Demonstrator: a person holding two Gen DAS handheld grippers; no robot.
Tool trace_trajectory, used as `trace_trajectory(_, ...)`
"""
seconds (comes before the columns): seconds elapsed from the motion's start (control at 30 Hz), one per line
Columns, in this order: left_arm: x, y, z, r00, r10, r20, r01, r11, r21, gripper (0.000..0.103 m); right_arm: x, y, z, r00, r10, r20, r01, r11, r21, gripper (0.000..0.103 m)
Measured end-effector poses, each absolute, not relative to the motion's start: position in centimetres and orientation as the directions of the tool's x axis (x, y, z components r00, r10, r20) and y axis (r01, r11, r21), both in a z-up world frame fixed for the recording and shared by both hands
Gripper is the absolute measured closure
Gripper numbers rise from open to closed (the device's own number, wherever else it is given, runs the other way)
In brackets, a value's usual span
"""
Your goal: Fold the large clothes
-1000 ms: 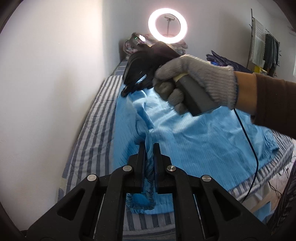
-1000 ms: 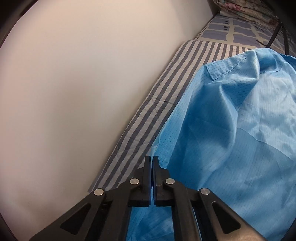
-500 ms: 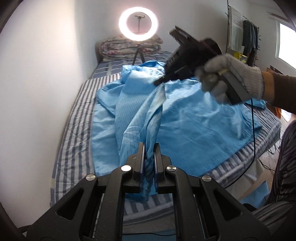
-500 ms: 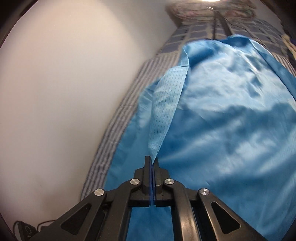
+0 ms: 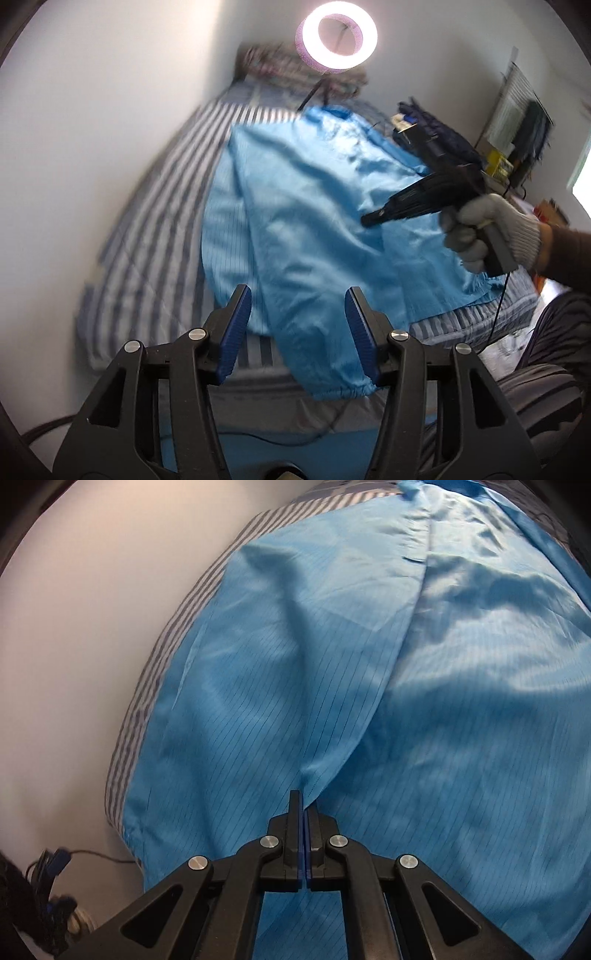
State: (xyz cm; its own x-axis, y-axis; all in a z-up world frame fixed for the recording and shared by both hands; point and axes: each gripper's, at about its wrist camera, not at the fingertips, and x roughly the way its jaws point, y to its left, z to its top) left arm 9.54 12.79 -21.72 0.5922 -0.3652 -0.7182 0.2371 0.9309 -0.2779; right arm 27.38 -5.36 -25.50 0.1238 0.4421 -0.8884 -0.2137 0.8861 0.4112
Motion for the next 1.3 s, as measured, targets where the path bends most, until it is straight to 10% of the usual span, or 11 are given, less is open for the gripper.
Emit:
trace_trajectory(0.77,18.4,12.0,-28.2,0.439,-0.378,-0.815,0.061,0.918,-0.392,0.063,28.0,-4.7,-27.5,0.135,0.409,-0.903,-0.212,0.902,0.376,0.103)
trace_trajectory(0.87,18.8,11.9,-29.2,0.424,-0.392,-0.816,0.041,0.909,-0.416,0.099,28.0,-4.7,-27.6,0.135,0.413,-0.901,-0.216,0.9,0.38,0.103)
trace_trajectory(1.3,18.2,15.4,-27.3,0.497,-0.263,-0.827,0.0,0.953,-0.303,0.103,28.1,-0.7,-27.4,0.111,0.45,-0.886,-0.266,0.872,0.41,0.103)
